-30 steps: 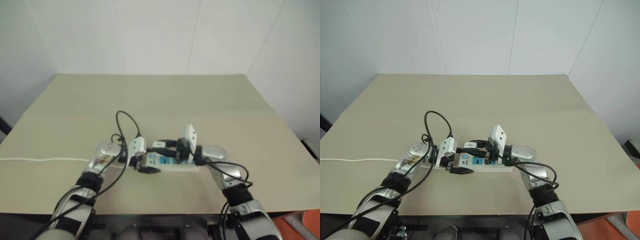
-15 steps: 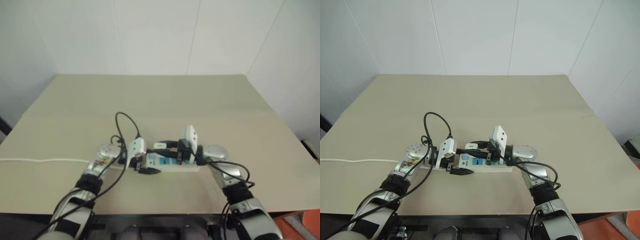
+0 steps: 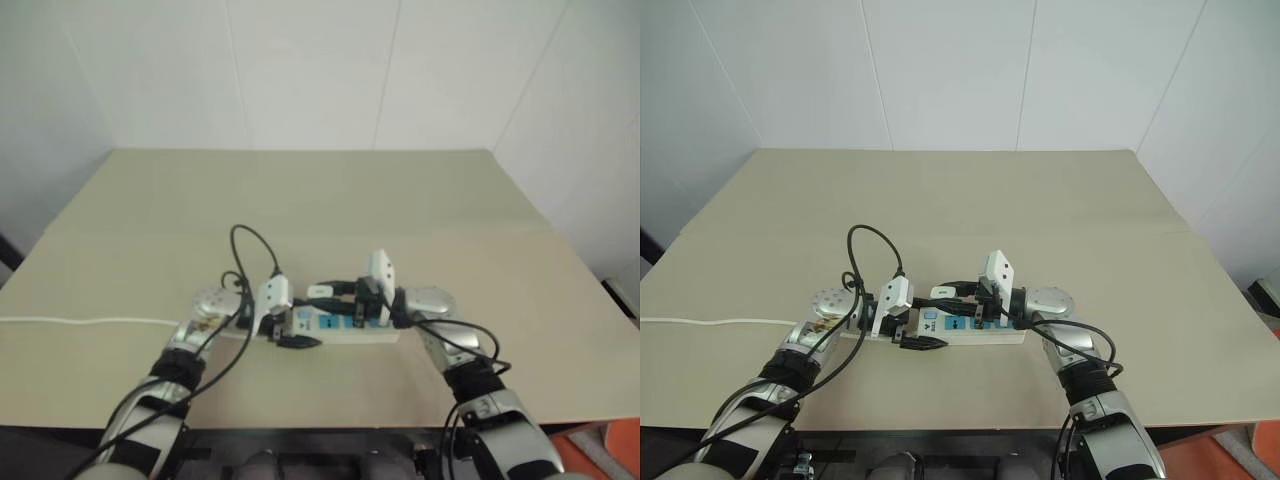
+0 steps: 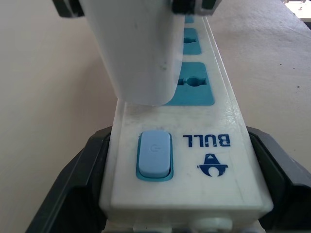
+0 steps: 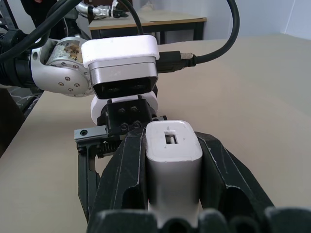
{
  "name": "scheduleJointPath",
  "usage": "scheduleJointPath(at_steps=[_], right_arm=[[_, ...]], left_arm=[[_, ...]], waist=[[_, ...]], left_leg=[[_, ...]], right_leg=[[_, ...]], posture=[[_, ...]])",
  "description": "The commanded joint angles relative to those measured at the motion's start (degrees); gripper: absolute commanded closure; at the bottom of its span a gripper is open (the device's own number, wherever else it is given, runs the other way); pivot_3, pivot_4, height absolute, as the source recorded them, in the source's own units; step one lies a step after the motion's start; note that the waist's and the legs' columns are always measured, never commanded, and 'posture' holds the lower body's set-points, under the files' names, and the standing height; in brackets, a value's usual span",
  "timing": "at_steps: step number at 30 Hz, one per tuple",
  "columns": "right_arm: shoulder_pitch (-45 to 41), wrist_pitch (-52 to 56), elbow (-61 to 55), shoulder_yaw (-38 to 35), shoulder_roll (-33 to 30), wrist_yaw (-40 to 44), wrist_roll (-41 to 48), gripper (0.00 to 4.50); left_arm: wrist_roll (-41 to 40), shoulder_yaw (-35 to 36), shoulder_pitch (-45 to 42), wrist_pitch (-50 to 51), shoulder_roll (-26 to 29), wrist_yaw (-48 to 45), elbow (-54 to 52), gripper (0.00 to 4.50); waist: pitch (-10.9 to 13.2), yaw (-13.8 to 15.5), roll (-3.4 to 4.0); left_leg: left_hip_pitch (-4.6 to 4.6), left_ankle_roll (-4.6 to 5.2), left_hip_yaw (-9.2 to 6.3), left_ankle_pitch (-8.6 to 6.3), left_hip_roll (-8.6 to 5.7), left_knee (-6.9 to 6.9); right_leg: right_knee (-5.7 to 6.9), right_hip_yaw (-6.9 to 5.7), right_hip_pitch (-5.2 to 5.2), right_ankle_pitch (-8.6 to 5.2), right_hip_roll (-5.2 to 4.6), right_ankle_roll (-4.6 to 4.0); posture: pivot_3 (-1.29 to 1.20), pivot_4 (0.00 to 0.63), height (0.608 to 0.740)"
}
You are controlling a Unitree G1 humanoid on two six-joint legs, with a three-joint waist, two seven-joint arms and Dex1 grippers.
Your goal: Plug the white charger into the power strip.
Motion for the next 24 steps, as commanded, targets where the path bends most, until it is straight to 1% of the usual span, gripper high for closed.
scheduleJointPath(at_steps=[1, 10, 16, 24], right_arm=[[-0.81, -0.01, 0.51, -2.83, -1.58, -1.72, -0.12, 3.36], [-0.51, 0.81, -1.43, -3.26, -1.93, -1.62, 1.04, 3.36], [0.37, 1.28, -2.35, -2.36, -2.87, 1.66, 1.6, 3.36], [-0.43, 1.55, -2.01, -2.54, -1.45, 2.29, 2.19, 3.36]], left_arm=[[1.04, -1.05, 0.9, 0.2, 0.85, -0.69, -1.37, 1.19], [1.07, -1.2, 0.59, -0.09, 0.37, -0.64, -0.88, 1.19], [1.03, -1.06, 0.63, 0.01, 0.62, -0.78, -0.97, 1.19], [0.89, -0.87, 0.98, 0.27, 1.48, -1.14, -1.69, 1.19]], waist=[[0.0, 0.0, 0.0], [0.0, 0.16, 0.0], [0.0, 0.06, 0.0], [0.0, 0.01, 0.0]], left_leg=[[0.0, 0.0, 0.0, 0.0, 0.0, 0.0], [-0.01, 0.0, 0.0, 0.0, 0.0, 0.0], [-0.03, 0.0, 0.0, 0.0, 0.0, -0.03], [-0.04, 0.0, 0.0, 0.0, 0.0, -0.03]], right_leg=[[0.0, 0.0, 0.0, 0.0, 0.0, 0.0], [-0.01, 0.0, 0.0, 0.0, 0.0, 0.0], [-0.01, 0.0, -0.03, -0.01, 0.0, -0.01], [-0.02, 0.0, -0.04, -0.01, 0.0, -0.01]], posture=[[0.0, 0.15, 0.74], [0.0, 0.15, 0.74], [0.0, 0.15, 0.74], [0.0, 0.15, 0.74]])
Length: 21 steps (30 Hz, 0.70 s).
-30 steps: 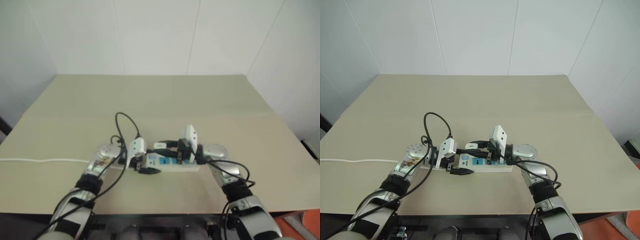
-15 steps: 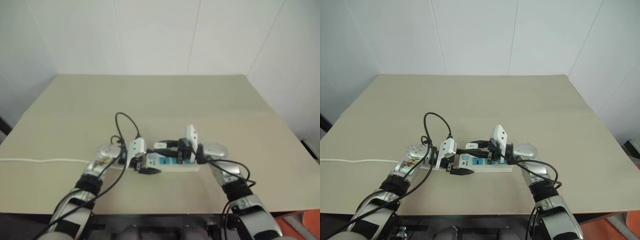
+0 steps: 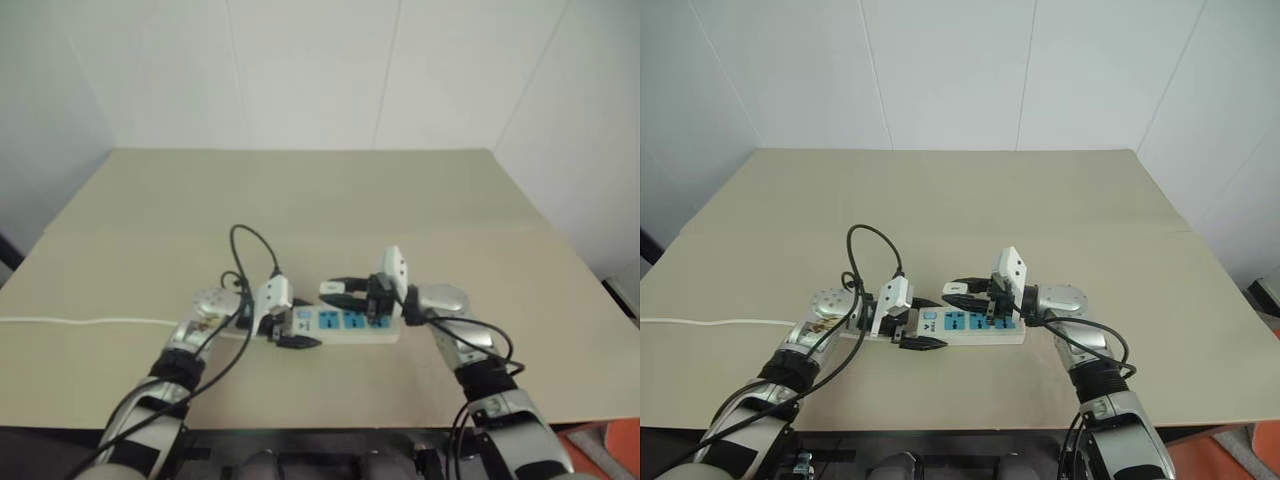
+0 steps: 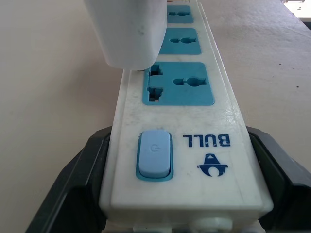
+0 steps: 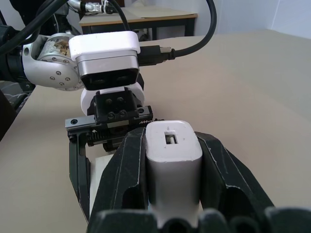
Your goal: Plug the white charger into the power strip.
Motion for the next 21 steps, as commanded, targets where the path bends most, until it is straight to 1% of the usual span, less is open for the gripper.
scheduleJointPath(at_steps=[1, 6, 21], right_arm=[[-0.65, 0.43, -1.42, -0.33, 0.58, 0.98, 1.15, 3.36], [-0.13, -0.33, -0.83, 0.44, 0.86, 2.33, 0.34, 3.36], [-1.92, -1.77, 2.37, 0.95, 3.28, 2.91, -1.05, 3.36]], left_arm=[[0.92, -0.89, 0.88, 0.29, 1.25, -1.01, -1.24, 1.19], [0.75, -0.82, 1.07, 0.38, 1.4, -1.12, -1.52, 1.19], [0.33, -0.44, 2.38, 1.47, 1.87, -0.88, -3.62, 1.19]], waist=[[0.0, 0.0, 0.0], [0.0, 0.0, 0.0], [0.0, -0.28, 0.0]], left_leg=[[0.0, 0.0, 0.0, 0.0, 0.0, 0.0], [0.0, 0.0, 0.0, 0.0, 0.0, 0.0], [0.02, 0.0, 0.0, 0.0, 0.02, -0.01]], right_leg=[[0.0, 0.0, 0.0, 0.0, 0.0, 0.0], [0.0, 0.0, 0.0, 0.0, 0.0, 0.0], [0.01, 0.0, 0.0, 0.0, 0.01, 0.0]], posture=[[0.0, 0.15, 0.74], [0.0, 0.15, 0.74], [0.0, 0.15, 0.74]])
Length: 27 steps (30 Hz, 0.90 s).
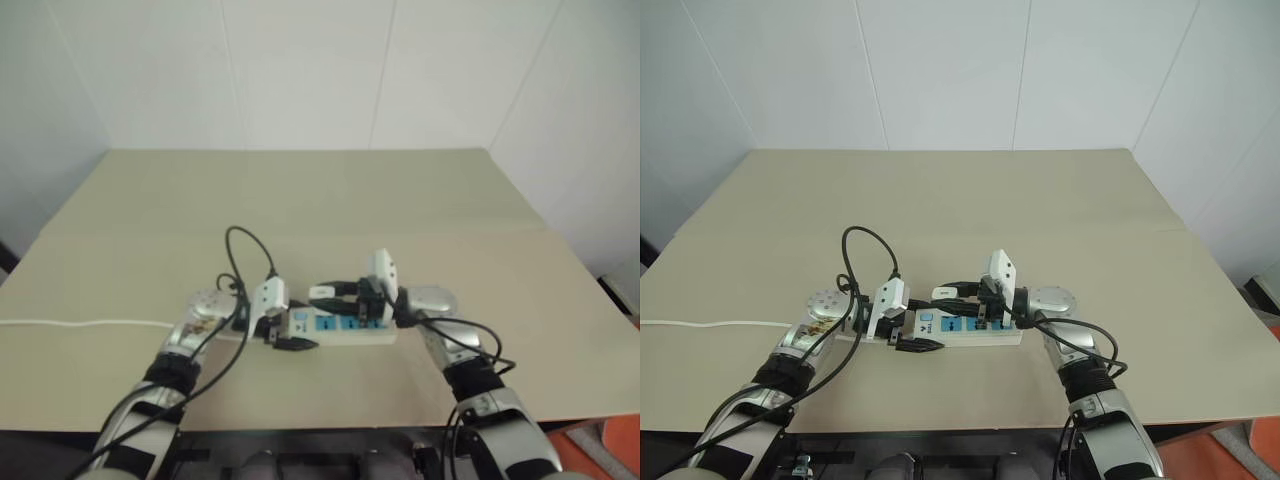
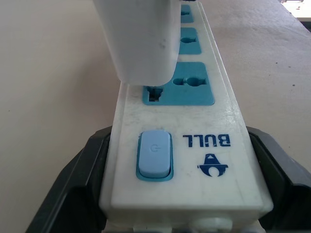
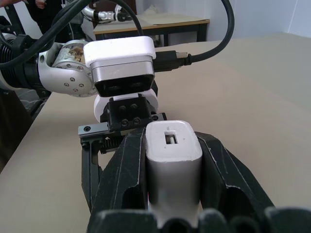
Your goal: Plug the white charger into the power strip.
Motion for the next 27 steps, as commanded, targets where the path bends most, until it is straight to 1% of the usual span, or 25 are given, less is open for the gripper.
scheduleJointPath(at_steps=[1, 8, 16, 27], right_arm=[[-1.12, -0.94, 0.25, 0.42, 0.3, 0.75, -0.14, 3.36], [-0.9, -1.78, 1.66, 0.42, -0.25, 1.33, -0.79, 3.36], [-1.88, -5.24, 7.73, 0.15, -1.22, 1.62, -2.63, 3.36], [-1.46, -6.92, 11.97, -0.43, -3.57, 2.75, -3.34, 3.36]], left_arm=[[0.74, -0.99, 0.64, 0.41, 0.92, -0.79, -1.32, 1.19], [0.79, -0.91, 0.5, 0.41, 0.99, -0.76, -1.18, 1.19], [0.76, -0.7, 0.6, 0.52, 1.49, -0.85, -1.46, 1.19], [0.56, -0.26, 1.46, 1.3, 2.62, -0.82, -2.77, 1.19]], waist=[[0.0, 0.02, 0.0], [0.0, 0.05, 0.0], [0.0, 0.02, 0.0], [0.0, 0.0, 0.0]], left_leg=[[0.0, 0.0, 0.0, 0.0, 0.0, 0.0], [-0.01, 0.0, 0.0, 0.0, 0.0, 0.0], [0.01, 0.0, 0.0, 0.0, 0.0, 0.0], [0.04, 0.0, 0.0, 0.0, 0.0, 0.0]], right_leg=[[0.0, 0.0, 0.0, 0.0, 0.0, 0.0], [0.0, 0.0, 0.0, 0.0, 0.0, 0.0], [0.0, 0.0, 0.0, 0.0, 0.0, 0.0], [0.01, 0.01, 0.03, 0.0, 0.0, 0.0]], posture=[[0.0, 0.15, 0.74], [0.0, 0.15, 0.74], [0.0, 0.15, 0.74], [0.0, 0.15, 0.74]])
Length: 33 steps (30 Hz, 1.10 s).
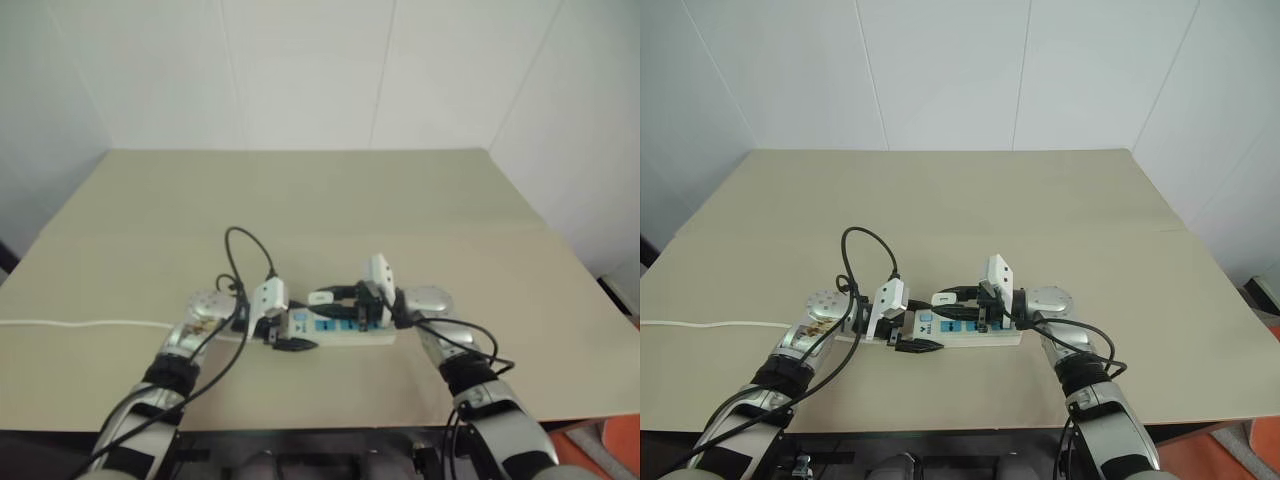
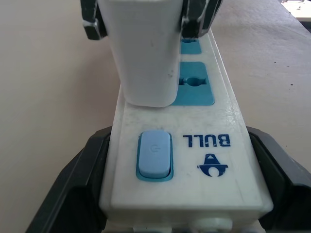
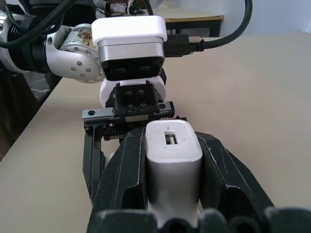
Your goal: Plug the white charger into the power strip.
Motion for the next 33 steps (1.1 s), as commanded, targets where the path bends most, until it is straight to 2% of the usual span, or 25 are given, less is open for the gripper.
scheduleJointPath(at_steps=[1, 17, 26, 33], right_arm=[[1.05, -0.47, 3.51, -1.21, -3.61, -0.72, -2.34, 3.36], [2.14, -0.98, 4.96, -0.66, -7.16, 0.48, -2.46, 3.36], [-0.47, -0.79, 5.24, 2.9, -3.54, 0.69, -3.58, 3.36], [-3.44, -0.12, 8.45, 4.88, -0.99, 0.39, -4.95, 3.36]], left_arm=[[0.54, -0.23, 1.12, 0.26, 2.44, -1.02, -1.88, 1.19], [0.2, -0.27, 1.17, 0.75, 2.81, -0.63, -2.23, 1.19], [-0.01, -0.53, 1.28, 0.65, 2.45, -0.27, -2.3, 1.19], [-0.47, -0.82, 1.83, 0.77, 2.56, 0.02, -3.09, 1.19]], waist=[[0.0, 0.01, 0.0], [0.0, 0.11, 0.0], [0.0, 0.09, 0.0], [-0.04, -1.27, 0.0]], left_leg=[[0.0, 0.0, 0.0, 0.0, 0.0, 0.0], [0.01, 0.0, 0.0, 0.0, 0.0, 0.0], [0.03, 0.0, 0.0, 0.0, 0.0, 0.0], [0.24, 0.0, 0.01, 0.0, 0.03, -0.02]], right_leg=[[0.0, 0.0, 0.0, 0.0, 0.0, 0.0], [-0.01, 0.0, 0.02, 0.0, 0.0, 0.0], [0.0, 0.0, 0.02, 0.0, 0.0, 0.0], [0.06, 0.02, 0.15, -0.01, 0.02, -0.01]], posture=[[0.0, 0.15, 0.74], [0.0, 0.15, 0.74], [0.0, 0.15, 0.74], [0.0, 0.15, 0.74]])
